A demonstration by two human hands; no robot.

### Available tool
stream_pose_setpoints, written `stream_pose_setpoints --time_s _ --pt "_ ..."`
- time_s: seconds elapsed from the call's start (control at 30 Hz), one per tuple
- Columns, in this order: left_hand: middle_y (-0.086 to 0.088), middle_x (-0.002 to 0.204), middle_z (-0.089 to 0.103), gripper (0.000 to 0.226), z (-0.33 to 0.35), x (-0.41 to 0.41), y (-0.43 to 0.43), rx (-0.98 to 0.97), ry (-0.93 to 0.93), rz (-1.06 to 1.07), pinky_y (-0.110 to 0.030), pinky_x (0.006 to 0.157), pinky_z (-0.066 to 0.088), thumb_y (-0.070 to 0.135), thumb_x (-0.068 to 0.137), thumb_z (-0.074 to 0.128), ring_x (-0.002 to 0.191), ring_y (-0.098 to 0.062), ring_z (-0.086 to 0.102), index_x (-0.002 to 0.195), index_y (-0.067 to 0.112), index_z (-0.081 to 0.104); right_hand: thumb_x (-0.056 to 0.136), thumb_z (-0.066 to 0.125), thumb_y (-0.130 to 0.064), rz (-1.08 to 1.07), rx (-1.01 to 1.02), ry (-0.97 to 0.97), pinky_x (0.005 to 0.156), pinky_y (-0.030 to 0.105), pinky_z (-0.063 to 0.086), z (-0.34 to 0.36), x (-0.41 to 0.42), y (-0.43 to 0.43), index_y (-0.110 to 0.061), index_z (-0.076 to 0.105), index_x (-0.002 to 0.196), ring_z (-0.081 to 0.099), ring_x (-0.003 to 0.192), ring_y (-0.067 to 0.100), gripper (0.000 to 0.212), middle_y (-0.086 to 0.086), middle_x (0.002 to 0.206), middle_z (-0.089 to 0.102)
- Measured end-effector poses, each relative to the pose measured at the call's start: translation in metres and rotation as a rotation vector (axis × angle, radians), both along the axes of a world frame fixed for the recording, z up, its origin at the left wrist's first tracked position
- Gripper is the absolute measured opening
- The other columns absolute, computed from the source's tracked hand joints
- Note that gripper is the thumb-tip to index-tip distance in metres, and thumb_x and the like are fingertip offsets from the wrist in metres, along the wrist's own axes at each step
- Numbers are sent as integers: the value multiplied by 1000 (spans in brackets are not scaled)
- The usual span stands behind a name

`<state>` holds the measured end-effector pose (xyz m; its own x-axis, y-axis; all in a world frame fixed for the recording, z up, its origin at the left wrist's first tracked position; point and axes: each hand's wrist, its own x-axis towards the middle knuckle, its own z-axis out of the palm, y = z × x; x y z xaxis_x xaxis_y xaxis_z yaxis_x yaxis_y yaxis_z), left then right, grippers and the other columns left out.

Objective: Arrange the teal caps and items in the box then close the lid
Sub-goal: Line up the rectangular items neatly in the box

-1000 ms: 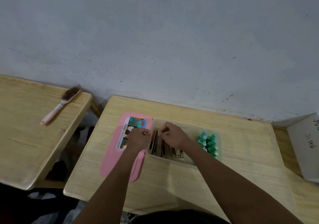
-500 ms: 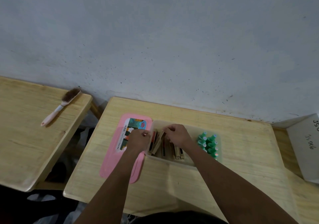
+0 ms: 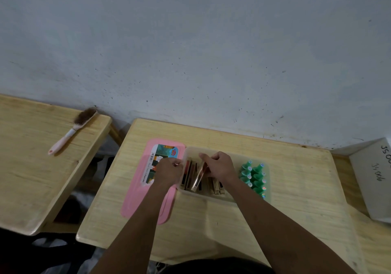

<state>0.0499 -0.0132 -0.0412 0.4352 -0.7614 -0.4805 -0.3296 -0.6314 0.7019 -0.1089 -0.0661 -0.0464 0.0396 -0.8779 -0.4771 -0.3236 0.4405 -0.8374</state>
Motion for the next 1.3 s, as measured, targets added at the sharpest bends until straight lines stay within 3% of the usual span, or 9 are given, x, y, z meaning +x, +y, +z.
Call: stream_pose_setpoints --time_s 0.2,0.33,0.47,0.57,0.73,0.87,1.07,1.17,1.3 --pt "-13 117 67 27 0 0 0 0 11 11 -47 91 56 19 90 59 107 -31 64 114 12 69 74 82 -37 -36 -14 47 57 44 61 0 8 3 -10 48 75 72 63 23 43 19 82 69" --pt "-13 120 65 27 2 -1 1 3 -9 -6 -46 92 55 19 92 58 109 -30 63 117 12 67 72 76 -51 46 -38 227 61 46 60 -4 20 1 -14 52 72 67 54 18 44 4 68 65" --pt "-14 122 64 27 2 -2 2 -6 -22 -19 -46 93 55 18 92 58 111 -29 62 117 11 67 72 70 -59 129 -70 357 65 44 60 -6 29 1 -17 57 62 68 57 24 45 6 64 68" --pt "-13 123 63 28 2 -3 2 -7 -35 -21 -46 92 55 18 92 58 112 -29 61 118 10 66 78 71 -50 131 -68 320 63 46 59 -5 34 4 -14 56 61 68 58 26 42 8 65 66" --pt "-12 120 65 28 2 -2 2 -1 -30 -17 -46 89 57 20 91 58 108 -30 63 117 12 67 81 73 -33 159 -22 240 61 49 60 -6 35 7 0 66 82 69 63 27 34 21 78 65" --pt "-13 118 68 28 0 -1 2 -1 -17 -1 -47 88 57 19 89 58 108 -31 64 115 13 69 76 69 -28 257 -21 291 59 50 59 -22 34 8 -5 69 62 69 59 31 27 17 65 68" --pt "-12 114 68 27 2 -2 3 -25 -18 2 -47 89 57 19 90 59 107 -31 65 114 11 69 82 63 -33 259 -68 398 66 46 59 -18 33 8 -14 48 49 69 65 35 42 12 56 55" --pt "-12 116 67 28 2 -2 3 -18 -19 1 -47 89 57 20 90 59 107 -30 64 115 12 68 82 65 -31 242 -46 376 64 47 59 -24 35 6 -5 60 52 69 61 34 40 17 59 64" --pt "-14 114 68 28 1 -2 4 -21 -15 -2 -47 89 57 20 90 59 106 -31 65 115 11 68 86 64 -20 314 -40 283 69 50 59 -31 36 6 -1 73 71 69 67 34 26 19 70 70"
